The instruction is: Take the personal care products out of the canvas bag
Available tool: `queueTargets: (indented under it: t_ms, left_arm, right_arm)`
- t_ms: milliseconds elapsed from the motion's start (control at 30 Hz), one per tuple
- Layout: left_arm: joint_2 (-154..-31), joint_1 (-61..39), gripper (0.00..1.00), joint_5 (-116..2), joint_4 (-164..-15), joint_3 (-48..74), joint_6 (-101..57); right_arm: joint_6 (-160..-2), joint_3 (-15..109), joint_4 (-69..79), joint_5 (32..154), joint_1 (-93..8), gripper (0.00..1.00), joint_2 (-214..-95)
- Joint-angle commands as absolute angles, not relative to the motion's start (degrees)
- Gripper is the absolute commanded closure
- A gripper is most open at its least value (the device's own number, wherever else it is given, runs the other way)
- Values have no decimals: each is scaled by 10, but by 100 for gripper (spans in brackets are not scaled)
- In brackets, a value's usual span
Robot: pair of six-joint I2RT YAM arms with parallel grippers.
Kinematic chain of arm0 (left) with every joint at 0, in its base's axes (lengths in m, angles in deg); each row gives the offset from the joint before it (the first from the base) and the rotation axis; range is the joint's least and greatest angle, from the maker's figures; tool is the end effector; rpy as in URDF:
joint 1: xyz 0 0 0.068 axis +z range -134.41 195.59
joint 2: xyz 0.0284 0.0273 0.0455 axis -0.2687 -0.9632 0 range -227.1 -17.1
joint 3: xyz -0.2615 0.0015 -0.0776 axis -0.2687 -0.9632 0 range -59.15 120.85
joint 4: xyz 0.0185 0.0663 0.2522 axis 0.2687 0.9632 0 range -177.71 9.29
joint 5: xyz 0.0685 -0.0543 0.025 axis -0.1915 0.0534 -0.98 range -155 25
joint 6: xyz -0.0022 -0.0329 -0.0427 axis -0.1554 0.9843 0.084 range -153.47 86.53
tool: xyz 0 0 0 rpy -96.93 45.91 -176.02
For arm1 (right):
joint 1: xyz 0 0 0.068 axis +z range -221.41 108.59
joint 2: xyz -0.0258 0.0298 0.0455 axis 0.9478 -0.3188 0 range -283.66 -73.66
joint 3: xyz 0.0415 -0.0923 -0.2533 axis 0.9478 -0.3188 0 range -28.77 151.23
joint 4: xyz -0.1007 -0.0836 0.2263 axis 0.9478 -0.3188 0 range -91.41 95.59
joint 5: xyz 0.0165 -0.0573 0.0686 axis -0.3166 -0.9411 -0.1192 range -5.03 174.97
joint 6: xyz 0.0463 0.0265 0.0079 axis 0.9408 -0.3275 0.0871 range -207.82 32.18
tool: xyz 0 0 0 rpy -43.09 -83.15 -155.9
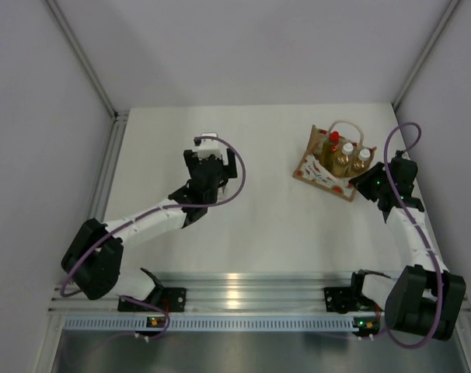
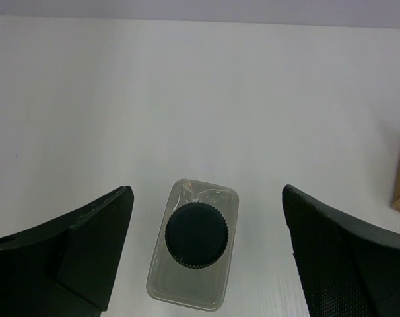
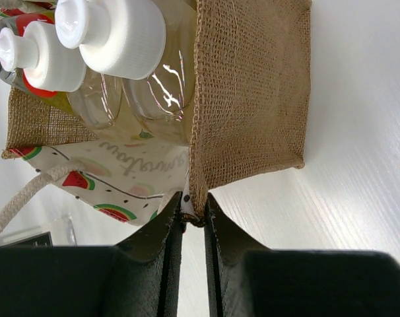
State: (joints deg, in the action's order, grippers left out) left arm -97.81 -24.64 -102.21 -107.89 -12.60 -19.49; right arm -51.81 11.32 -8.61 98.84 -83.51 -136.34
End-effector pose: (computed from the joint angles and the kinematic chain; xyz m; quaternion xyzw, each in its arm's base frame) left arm 0.2530 -0.1857 0.2613 -0.0217 0.7719 -0.0421 0.6340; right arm 0.2316 -0.0409 0.2444 0.3124 0.8325 0.1977 0.4126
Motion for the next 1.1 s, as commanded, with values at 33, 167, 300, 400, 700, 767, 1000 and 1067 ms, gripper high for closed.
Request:
queueTargets:
  t_ms: [33, 167, 300, 400, 700, 767, 1000, 1067]
  left_arm:
    - [-923, -270, 2, -1038, -1009, -52, -175]
    - [-873, -306, 2, -1042, -986, -18, -179]
    - [-857, -354, 2, -1017, -981, 17, -173]
    - [-891, -389, 2, -981, -982, 72, -197]
    - [-1120, -406, 2, -817, -975, 271, -292]
    - [-1186, -407, 2, -799, -975, 332, -306]
    - [-1351, -397, 4, -773, -966, 509, -308]
    - [-1386, -395, 4, -769, -963, 536, -307]
  right_arm:
    - [-522, 130, -36, 1014, -827, 97, -1331]
    - [-517, 125, -34, 1018, -827, 95, -1334]
    - [-518, 121, -31, 1019, -827, 95, -1333]
    - [-518, 121, -31, 1018, -827, 94, -1331]
    - [-509, 124, -31, 1017, -827, 90, -1319]
    - [-509, 126, -30, 1016, -827, 86, -1319]
    - [-514, 136, -32, 1001, -827, 84, -1329]
    - [-515, 139, -32, 994, -827, 79, -1332]
